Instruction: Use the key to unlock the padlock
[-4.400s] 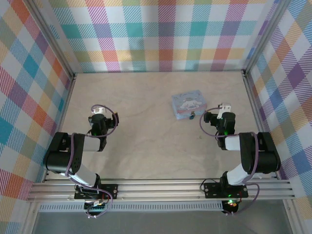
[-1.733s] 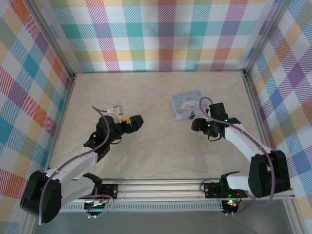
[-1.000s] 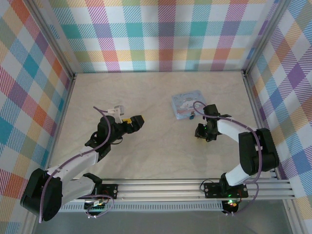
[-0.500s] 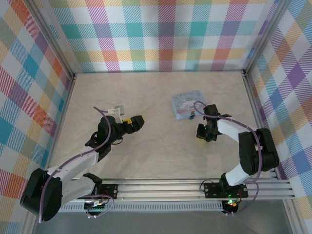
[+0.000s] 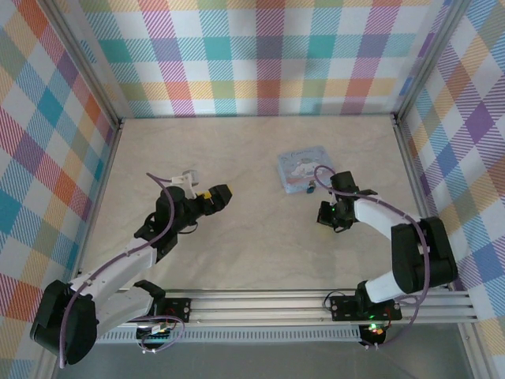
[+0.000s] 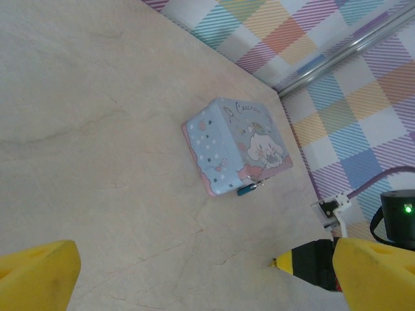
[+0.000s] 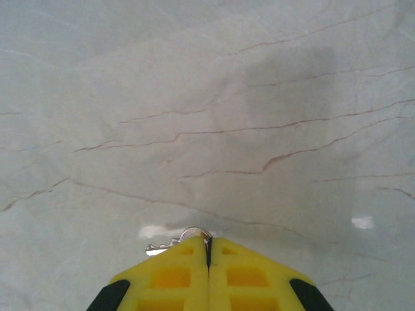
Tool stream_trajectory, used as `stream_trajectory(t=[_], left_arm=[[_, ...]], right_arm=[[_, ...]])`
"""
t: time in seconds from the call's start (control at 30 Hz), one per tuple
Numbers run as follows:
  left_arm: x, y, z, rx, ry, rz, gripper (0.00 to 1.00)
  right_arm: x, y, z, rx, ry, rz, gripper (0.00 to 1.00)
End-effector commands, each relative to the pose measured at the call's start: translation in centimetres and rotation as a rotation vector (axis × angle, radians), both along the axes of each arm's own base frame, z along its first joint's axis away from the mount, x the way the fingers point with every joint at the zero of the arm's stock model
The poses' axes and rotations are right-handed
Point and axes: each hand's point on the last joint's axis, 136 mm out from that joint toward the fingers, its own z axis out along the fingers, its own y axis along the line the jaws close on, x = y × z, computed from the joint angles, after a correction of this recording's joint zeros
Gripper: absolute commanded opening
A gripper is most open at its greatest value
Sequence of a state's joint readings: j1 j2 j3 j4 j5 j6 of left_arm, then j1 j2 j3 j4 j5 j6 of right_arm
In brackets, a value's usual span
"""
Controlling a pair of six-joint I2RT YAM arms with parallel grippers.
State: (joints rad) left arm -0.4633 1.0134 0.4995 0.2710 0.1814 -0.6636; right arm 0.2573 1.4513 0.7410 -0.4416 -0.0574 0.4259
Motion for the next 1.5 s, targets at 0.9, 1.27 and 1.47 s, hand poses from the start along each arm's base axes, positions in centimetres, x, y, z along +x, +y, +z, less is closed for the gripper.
stream_trajectory(t=[0.9,1.27,1.47], left_arm=[[-0.2,-7.7,4.1,-0.605,0.659,-0.016,0.95],[0.0,-8.5,3.6,-0.72,0.747,0.068,0.87],[0.0,-8.3,3.4,-0.733,0.75,0.1,0.78]], right_arm=[[2.7,17.8,21.0,-0.172,-1.209,0.62,0.0],[1.3,21.6,21.3,-0.251,-1.326,0.73,0.0],[0.0,22.8,20.8,-0.233,-1.363,0.803,0.0]])
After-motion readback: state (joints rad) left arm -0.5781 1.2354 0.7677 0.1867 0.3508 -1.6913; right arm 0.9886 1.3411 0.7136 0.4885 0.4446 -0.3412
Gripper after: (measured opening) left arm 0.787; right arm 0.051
